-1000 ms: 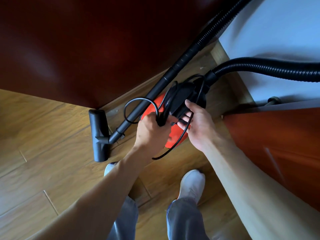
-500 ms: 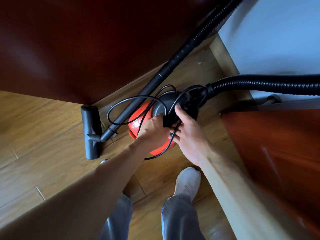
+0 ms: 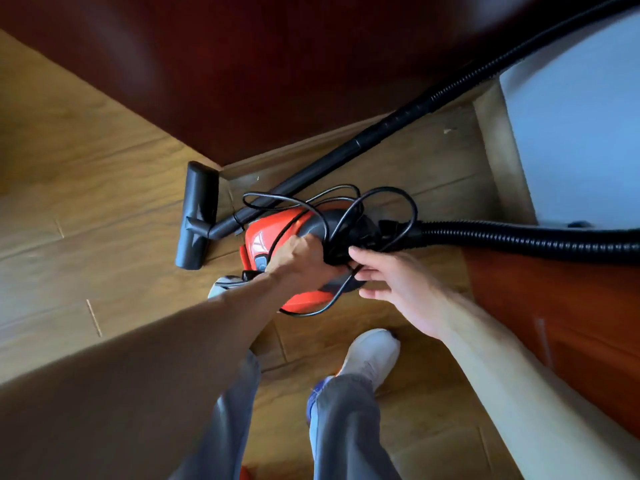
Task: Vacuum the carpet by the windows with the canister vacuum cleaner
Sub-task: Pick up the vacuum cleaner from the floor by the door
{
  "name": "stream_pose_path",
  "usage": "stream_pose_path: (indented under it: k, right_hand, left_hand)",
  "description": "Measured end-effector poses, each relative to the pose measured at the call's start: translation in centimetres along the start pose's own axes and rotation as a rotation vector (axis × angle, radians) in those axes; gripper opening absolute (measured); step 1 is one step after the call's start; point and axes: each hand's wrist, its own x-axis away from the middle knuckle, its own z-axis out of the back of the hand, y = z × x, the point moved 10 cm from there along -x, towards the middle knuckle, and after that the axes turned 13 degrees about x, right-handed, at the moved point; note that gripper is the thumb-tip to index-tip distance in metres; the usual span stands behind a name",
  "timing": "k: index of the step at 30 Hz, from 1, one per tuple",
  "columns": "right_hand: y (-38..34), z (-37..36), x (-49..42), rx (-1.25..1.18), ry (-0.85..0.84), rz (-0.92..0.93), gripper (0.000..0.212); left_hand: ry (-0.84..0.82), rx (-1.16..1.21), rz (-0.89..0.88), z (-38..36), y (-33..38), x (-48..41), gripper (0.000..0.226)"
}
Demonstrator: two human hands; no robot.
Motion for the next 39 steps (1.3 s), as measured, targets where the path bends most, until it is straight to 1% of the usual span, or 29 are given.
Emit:
stream_pose_path:
  k: [1,3,4,6,7,8,9,10,12,14,16,17,19,21,22,23,24,25,27,28,30,34,37,39]
  right_hand:
    - [-0.2,-1.1,0.1,0.057,-0.041,0.003,0.027]
    - [0.5,-1.9,0.2,-0.010,-0.076,-0.038,0.017]
    - [0.6,-2.5,0.2,-0.058,-0.095,-0.025,0.015]
    - [0.2,-4.6,0.1,-0.128,-0.147,-0.015,0.028]
    - [-0.2,-5.7,0.0,-0.141,-0.165,-0.007,0.028]
    - [-0.2,-6.6,-0.1,-0.165,-0.176,-0.013,0.023]
    - [-0.2,-6.9,-0.2,-0.179,-0.154,-0.024,0.018]
    - [-0.1,-7.2,-0.4,-0.208,-0.144,-0.044,0.014]
    - [0.5,-7.7,-0.6,-0.200,-0.173,-0.076,0.015]
    - [0.7,-7.6,-0.5,-0.106,-0.205,-0.067,0.015]
    - [0.4,-7.2,-0.3,0.034,-0.204,-0.046,0.015]
    - [0.0,-6.9,-0.3,0.142,-0.206,-0.034,0.018]
    - [-1.6,-5.8,0.0,0.455,-0.191,-0.006,0.020]
    - [-5.0,-3.9,0.3,0.719,-0.078,0.067,0.016]
    - [-7.6,-2.6,0.5,0.762,0.036,0.146,0.022]
    - [-10.4,-1.4,1.1,0.734,0.170,0.238,0.027]
    - [-13.3,-0.4,2.1,0.666,0.296,0.351,0.026]
    - [-15.9,-0.1,3.2,0.592,0.387,0.468,0.023]
    - [-19.9,-1.0,4.5,0.479,0.461,0.642,0.023]
    - [-21.1,-2.2,4.2,0.479,0.463,0.677,0.025]
    - [-21.9,-5.1,1.5,0.579,0.415,0.639,0.026]
    - [-19.6,-10.1,-6.7,1.042,0.354,0.495,0.026]
    - [-17.6,-11.6,-11.8,1.280,0.337,0.427,0.019]
    - [-16.9,-11.8,-14.7,1.354,0.366,0.412,0.026]
  left_hand:
    - [-0.007,0.027,0.022,0.4,-1.3,0.4,0.043]
    - [-0.105,0.047,0.049,-0.3,-1.9,0.4,0.044]
    - [-0.160,0.050,0.061,-0.6,-2.1,0.7,0.051]
    - [-0.202,0.062,0.074,-0.7,-3.5,1.4,0.076]
    - [-0.200,0.070,0.071,-0.6,-4.3,1.4,0.085]
    - [-0.194,0.062,0.064,-0.7,-5.0,1.4,0.088]
    - [-0.181,0.045,0.052,-0.7,-5.6,1.4,0.084]
    - [-0.160,0.030,0.038,-0.7,-5.9,1.4,0.076]
    - [-0.092,-0.004,-0.003,-0.3,-6.2,1.3,0.058]
    - [0.010,-0.043,-0.053,0.6,-5.9,1.3,0.045]
    - [0.092,-0.049,-0.108,1.2,-5.5,1.4,0.038]
    - [0.118,-0.043,-0.136,1.4,-5.3,1.6,0.037]
    - [0.149,-0.040,-0.191,1.6,-4.9,1.8,0.036]
    - [0.165,-0.080,-0.223,1.7,-4.8,2.1,0.032]
    - [0.169,-0.116,-0.233,1.7,-4.7,2.4,0.031]
    - [0.170,-0.157,-0.248,1.6,-4.5,2.6,0.032]
    - [0.172,-0.202,-0.270,1.6,-4.2,2.8,0.035]
    - [0.178,-0.251,-0.295,1.5,-3.9,2.8,0.036]
    - [0.201,-0.336,-0.362,1.5,-3.4,2.8,0.036]
    - [0.204,-0.367,-0.400,1.5,-3.1,2.9,0.037]
    - [0.156,-0.415,-0.458,1.2,-3.1,2.7,0.038]
    - [0.028,-0.430,-0.508,1.2,-3.5,1.7,0.040]
    - [0.021,-0.398,-0.593,1.4,-3.3,1.3,0.038]
    - [0.023,-0.377,-0.642,1.1,-3.3,1.3,0.036]
